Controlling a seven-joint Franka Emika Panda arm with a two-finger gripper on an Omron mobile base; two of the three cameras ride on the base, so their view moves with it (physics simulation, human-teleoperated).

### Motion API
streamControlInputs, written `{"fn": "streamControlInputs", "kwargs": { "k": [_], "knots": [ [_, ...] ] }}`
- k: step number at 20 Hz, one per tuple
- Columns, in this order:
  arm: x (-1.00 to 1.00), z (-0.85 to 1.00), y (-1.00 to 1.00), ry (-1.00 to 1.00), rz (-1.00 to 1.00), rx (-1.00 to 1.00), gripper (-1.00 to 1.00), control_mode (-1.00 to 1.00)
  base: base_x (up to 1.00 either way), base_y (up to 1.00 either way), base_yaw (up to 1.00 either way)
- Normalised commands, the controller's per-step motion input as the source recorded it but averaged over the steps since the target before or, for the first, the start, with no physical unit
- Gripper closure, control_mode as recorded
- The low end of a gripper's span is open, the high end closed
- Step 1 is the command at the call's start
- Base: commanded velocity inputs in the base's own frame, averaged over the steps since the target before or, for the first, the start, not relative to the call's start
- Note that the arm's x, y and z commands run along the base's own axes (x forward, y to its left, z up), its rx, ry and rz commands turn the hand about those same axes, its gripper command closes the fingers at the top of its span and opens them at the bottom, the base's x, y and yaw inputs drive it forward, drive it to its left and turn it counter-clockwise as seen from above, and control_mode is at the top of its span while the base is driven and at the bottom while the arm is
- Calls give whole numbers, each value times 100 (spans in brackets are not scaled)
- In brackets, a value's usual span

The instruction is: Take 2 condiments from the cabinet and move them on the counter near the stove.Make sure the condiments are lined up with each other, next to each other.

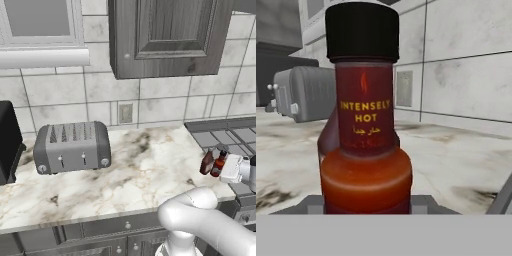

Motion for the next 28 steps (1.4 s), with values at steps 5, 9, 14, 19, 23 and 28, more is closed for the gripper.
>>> {"fn": "streamControlInputs", "kwargs": {
  "k": [5,9,14,19,23,28],
  "knots": [
    [0,-5,15,0,-1,0,100,-100,0,0,0],
    [0,-4,20,0,-1,0,100,-100,0,0,0],
    [0,-4,25,0,-2,0,100,-100,0,0,0],
    [0,-8,26,0,-2,0,100,-100,0,0,0],
    [2,-10,13,0,-1,0,100,-100,0,0,0],
    [0,-1,0,0,0,0,100,-100,0,0,0]
  ]
}}
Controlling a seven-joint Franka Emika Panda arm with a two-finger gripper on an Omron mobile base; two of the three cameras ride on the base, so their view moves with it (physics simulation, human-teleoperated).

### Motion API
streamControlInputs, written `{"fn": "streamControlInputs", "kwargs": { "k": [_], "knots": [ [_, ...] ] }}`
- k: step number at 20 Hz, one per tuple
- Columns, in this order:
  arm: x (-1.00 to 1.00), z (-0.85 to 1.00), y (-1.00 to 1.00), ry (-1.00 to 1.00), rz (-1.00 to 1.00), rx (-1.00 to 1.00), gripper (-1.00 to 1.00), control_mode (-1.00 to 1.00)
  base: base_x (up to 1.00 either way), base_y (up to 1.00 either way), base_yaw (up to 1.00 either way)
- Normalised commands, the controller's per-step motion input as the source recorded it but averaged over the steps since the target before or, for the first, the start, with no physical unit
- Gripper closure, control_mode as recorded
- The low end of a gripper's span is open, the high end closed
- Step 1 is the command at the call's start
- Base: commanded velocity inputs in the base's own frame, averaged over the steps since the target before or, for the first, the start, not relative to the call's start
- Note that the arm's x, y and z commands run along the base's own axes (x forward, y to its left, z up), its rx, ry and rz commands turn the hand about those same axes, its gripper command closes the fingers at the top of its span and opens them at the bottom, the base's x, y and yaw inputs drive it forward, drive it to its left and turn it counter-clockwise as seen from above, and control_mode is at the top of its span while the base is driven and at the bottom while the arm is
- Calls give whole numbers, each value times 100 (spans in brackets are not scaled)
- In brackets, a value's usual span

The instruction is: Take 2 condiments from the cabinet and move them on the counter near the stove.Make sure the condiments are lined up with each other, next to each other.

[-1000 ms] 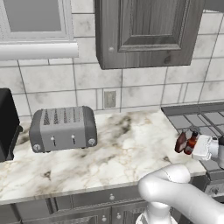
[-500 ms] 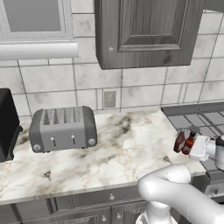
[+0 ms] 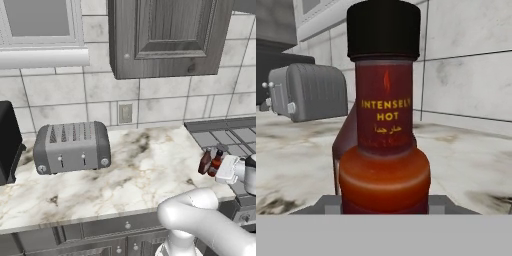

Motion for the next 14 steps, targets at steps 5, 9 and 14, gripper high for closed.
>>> {"fn": "streamControlInputs", "kwargs": {
  "k": [5,9,14],
  "knots": [
    [0,0,0,0,0,0,100,-100,0,0,0],
    [0,0,0,0,0,0,100,-100,0,0,0],
    [0,0,0,0,0,0,100,-100,0,0,0]
  ]
}}
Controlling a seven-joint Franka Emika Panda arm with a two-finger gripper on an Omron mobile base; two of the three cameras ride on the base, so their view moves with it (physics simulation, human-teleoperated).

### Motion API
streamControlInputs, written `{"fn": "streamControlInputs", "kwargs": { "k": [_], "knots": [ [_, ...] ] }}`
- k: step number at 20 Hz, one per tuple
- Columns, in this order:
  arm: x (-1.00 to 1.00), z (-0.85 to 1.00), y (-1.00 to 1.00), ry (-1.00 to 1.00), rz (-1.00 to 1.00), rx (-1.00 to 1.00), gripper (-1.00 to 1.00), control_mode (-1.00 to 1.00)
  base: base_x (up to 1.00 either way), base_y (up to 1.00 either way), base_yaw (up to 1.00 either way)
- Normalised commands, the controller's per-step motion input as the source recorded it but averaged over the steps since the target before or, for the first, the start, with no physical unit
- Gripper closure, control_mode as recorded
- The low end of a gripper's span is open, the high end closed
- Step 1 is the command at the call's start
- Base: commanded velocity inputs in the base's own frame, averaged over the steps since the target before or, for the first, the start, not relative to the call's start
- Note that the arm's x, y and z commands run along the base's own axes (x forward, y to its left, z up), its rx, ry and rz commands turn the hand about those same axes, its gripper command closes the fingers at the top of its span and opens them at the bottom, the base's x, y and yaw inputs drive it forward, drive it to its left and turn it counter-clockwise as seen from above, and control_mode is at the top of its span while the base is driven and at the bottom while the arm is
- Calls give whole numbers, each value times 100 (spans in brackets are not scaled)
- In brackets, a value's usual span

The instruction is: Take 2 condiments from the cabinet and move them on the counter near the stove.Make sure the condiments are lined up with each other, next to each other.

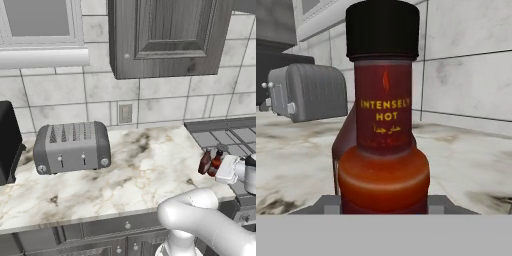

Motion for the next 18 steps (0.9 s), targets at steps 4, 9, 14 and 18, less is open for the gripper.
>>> {"fn": "streamControlInputs", "kwargs": {
  "k": [4,9,14,18],
  "knots": [
    [0,0,0,0,0,0,100,-100,0,0,0],
    [0,0,0,0,0,0,100,-100,0,0,0],
    [0,0,1,0,0,0,-100,-100,0,0,0],
    [0,0,0,0,0,0,-100,-100,0,0,0]
  ]
}}
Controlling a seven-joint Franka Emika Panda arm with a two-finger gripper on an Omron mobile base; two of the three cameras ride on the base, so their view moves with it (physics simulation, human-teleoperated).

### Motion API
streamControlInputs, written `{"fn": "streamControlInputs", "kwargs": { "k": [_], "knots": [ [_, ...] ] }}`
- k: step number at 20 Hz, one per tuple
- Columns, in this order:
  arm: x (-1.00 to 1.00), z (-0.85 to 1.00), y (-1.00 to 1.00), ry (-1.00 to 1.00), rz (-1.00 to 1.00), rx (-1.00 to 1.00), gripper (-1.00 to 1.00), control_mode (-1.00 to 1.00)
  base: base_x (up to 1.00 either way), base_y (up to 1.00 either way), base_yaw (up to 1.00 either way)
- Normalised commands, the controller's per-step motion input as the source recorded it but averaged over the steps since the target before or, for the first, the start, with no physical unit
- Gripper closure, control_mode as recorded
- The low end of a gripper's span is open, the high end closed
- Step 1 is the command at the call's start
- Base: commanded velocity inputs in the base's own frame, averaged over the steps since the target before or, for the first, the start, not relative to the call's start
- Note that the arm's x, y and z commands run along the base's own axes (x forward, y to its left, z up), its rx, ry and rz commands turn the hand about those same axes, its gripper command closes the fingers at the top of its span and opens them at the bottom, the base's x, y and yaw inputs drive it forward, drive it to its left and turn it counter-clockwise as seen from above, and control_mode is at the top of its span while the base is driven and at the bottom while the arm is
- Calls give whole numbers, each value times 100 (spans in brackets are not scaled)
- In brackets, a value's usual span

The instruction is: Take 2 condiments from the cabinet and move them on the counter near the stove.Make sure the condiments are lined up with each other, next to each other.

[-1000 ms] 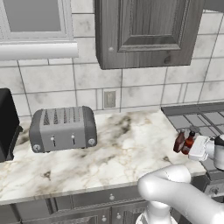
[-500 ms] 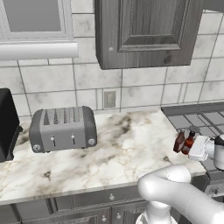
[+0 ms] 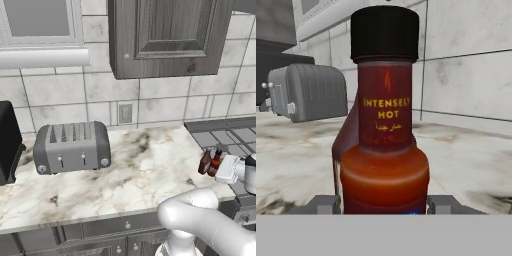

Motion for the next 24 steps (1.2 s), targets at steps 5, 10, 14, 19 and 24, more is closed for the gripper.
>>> {"fn": "streamControlInputs", "kwargs": {
  "k": [5,10,14,19,24],
  "knots": [
    [0,0,3,-1,0,0,-100,-100,0,0,0],
    [-3,6,0,-6,-1,0,-100,-100,0,0,0],
    [-2,18,0,-11,-1,0,-100,-100,0,0,0],
    [-13,26,0,-6,-3,0,-100,-100,0,0,0],
    [-30,42,0,-3,-6,0,-100,-100,0,0,0]
  ]
}}
